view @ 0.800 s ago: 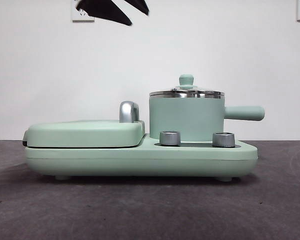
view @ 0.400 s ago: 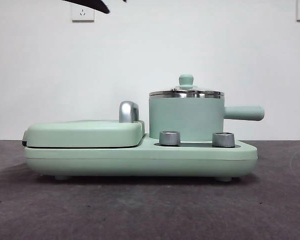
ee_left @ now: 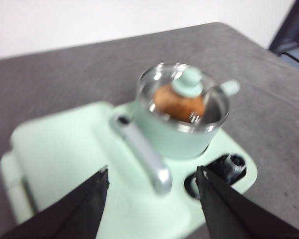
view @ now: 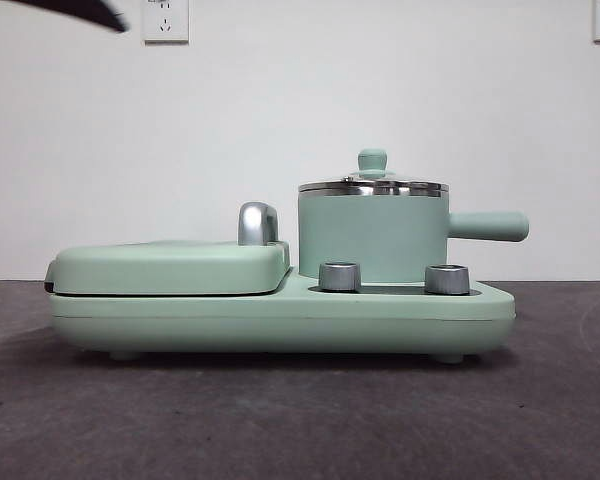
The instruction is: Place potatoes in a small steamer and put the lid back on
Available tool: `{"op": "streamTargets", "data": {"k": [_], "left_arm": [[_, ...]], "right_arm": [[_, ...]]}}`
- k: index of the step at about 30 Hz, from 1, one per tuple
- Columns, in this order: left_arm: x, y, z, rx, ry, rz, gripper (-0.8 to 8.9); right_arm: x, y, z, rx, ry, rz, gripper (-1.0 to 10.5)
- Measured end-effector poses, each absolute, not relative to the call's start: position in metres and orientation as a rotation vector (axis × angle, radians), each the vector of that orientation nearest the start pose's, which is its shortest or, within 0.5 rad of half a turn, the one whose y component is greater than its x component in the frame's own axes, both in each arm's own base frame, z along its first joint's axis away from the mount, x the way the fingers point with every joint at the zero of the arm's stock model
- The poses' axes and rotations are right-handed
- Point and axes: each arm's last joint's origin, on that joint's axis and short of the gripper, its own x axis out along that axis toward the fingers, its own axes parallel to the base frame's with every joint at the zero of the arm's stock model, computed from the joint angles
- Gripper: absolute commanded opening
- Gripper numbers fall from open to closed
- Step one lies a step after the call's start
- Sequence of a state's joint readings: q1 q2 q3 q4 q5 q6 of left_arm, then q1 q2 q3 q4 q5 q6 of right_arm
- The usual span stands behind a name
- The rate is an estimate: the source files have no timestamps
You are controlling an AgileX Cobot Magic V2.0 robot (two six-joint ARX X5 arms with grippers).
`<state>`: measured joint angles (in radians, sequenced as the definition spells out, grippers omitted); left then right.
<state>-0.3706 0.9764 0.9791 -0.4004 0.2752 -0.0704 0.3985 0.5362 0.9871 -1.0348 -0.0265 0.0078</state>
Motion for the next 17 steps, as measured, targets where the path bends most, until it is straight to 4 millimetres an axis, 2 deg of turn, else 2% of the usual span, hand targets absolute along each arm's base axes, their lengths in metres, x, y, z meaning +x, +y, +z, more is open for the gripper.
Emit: {"op": "streamTargets", "data": {"k": [4, 10, 11, 12, 13, 17], "left_arm": [[0.155, -0.067, 0.324, -0.107, 0.457, -0.55, 2.79], [0.126, -0.054, 0.321, -0.141, 0.516, -0.489, 2.68], [0.123, -0.053, 0.321, -0.143, 0.519, -0.487, 1.87], [0.12, -0.052, 0.322, -0.144, 0.516, -0.488, -0.31], [0.118, -0.051, 0.323, -0.145, 0.509, -0.489, 0.21], [0.113, -0.049, 0.325, -0.149, 0.486, -0.492, 0.06]], "right_arm": [[0.062, 0.027, 0.346, -0.101, 0.58, 0.411, 2.6], [0.062, 0.027, 0.344, -0.104, 0.597, 0.41, 2.6], [0.062, 0.027, 0.344, -0.104, 0.597, 0.41, 1.8], [0.062, 0.027, 0.344, -0.103, 0.598, 0.41, -0.3], [0.062, 0.027, 0.344, -0.102, 0.598, 0.41, 0.3], [0.062, 0.027, 0.345, -0.101, 0.584, 0.41, 0.2]]}}
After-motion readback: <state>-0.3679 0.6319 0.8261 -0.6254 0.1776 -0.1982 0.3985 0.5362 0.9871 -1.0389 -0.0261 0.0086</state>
